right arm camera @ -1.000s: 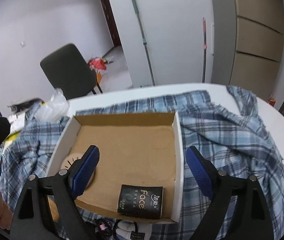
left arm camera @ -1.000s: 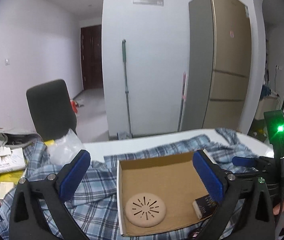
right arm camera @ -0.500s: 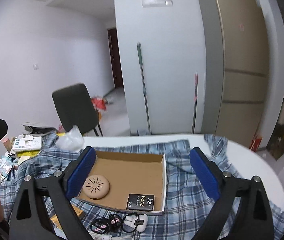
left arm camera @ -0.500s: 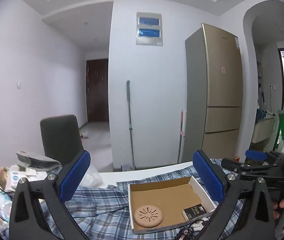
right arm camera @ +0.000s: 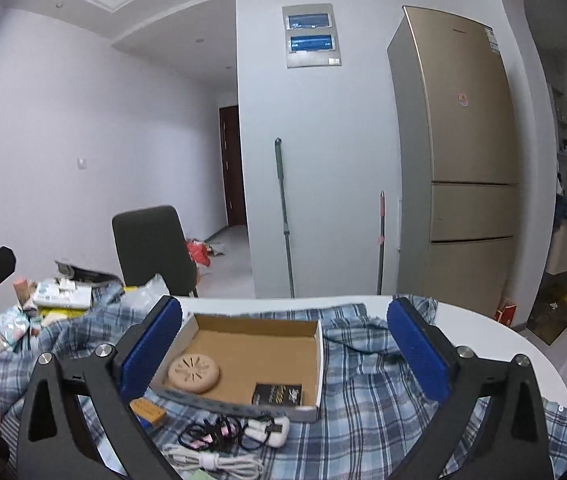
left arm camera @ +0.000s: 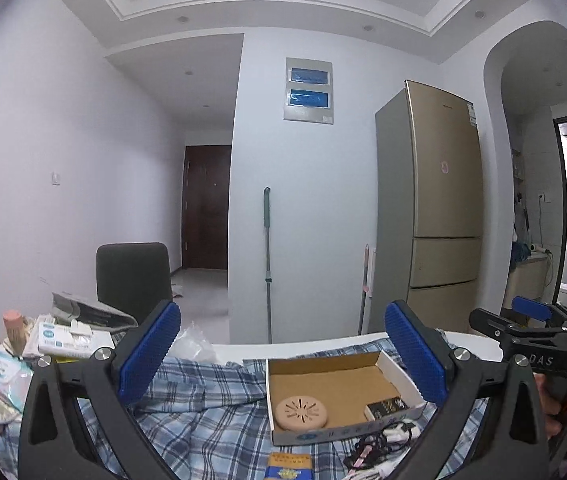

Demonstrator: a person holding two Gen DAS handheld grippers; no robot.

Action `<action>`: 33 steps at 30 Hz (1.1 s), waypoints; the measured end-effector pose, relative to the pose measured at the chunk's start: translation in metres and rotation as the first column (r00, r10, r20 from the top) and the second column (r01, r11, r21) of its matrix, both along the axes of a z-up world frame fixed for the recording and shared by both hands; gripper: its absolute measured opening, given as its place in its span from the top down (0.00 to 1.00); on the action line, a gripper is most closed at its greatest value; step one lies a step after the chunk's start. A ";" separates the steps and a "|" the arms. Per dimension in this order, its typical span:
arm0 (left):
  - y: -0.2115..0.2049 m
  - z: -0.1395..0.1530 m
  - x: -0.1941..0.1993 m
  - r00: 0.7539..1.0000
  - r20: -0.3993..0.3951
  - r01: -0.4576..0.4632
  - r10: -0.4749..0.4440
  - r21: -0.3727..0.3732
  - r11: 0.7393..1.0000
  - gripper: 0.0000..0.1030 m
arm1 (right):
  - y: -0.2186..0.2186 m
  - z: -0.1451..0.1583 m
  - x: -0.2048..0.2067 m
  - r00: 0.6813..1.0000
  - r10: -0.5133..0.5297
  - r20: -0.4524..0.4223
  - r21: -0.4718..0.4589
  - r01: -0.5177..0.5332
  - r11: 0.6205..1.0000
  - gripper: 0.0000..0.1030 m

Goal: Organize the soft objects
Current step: 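Lower the left gripper and grasp the blue-and-gold cigarette pack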

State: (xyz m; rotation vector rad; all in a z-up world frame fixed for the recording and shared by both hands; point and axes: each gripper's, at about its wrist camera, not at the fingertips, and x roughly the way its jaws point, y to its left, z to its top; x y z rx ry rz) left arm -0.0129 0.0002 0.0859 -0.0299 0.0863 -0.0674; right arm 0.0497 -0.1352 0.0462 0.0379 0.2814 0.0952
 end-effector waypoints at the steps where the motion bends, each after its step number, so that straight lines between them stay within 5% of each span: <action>1: -0.001 -0.005 -0.002 1.000 -0.002 0.005 -0.005 0.009 1.000 0.00 | 0.000 -0.004 -0.001 1.000 0.002 -0.004 -0.007 -0.002 1.000 0.00; 18: -0.004 -0.091 0.048 0.973 -0.231 0.024 -0.008 0.068 0.997 0.00 | 0.006 -0.067 0.010 0.993 0.055 -0.105 -0.022 -0.058 0.998 0.00; 29: -0.004 -0.099 0.058 0.952 -0.307 0.040 -0.016 0.070 0.997 0.00 | 0.005 -0.076 0.015 0.987 0.056 -0.150 -0.018 -0.060 0.998 0.00; 33: -0.013 -0.108 0.070 0.899 -0.438 0.080 -0.024 0.109 0.991 0.04 | 0.005 -0.074 0.013 0.989 0.050 -0.141 -0.019 -0.053 0.998 0.00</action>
